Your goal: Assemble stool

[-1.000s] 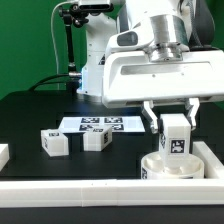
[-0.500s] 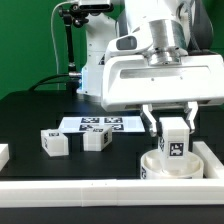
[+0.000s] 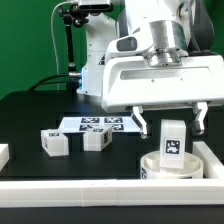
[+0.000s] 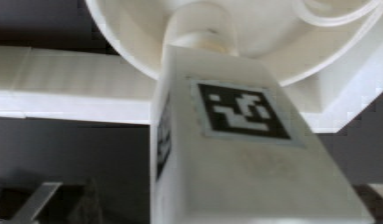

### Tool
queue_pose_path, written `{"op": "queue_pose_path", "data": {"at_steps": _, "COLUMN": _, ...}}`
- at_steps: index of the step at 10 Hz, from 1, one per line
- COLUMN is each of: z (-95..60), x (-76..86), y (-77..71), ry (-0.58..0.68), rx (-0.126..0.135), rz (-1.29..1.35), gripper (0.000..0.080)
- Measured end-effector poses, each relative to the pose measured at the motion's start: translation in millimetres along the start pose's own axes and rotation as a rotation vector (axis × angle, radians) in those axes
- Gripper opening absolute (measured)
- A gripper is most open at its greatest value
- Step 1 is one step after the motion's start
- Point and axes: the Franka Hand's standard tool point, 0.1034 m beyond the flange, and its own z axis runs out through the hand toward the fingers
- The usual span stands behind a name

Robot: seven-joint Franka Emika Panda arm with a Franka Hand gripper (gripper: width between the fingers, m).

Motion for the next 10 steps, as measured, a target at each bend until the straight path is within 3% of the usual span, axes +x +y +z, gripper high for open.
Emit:
{"op": "queue_pose_path", "data": {"at_steps": 5, "z": -27.2, "x": 28.3, "y": 3.4, "ry": -0.026, "rx": 0.007, "rz": -0.009, "gripper": 0.0649}}
{"op": "queue_pose_path", "data": {"at_steps": 10, "z": -25.4, "x": 24.8, "y": 3.8, "ry": -0.051, "rx": 0.01, "rz": -0.007, "gripper": 0.0649}}
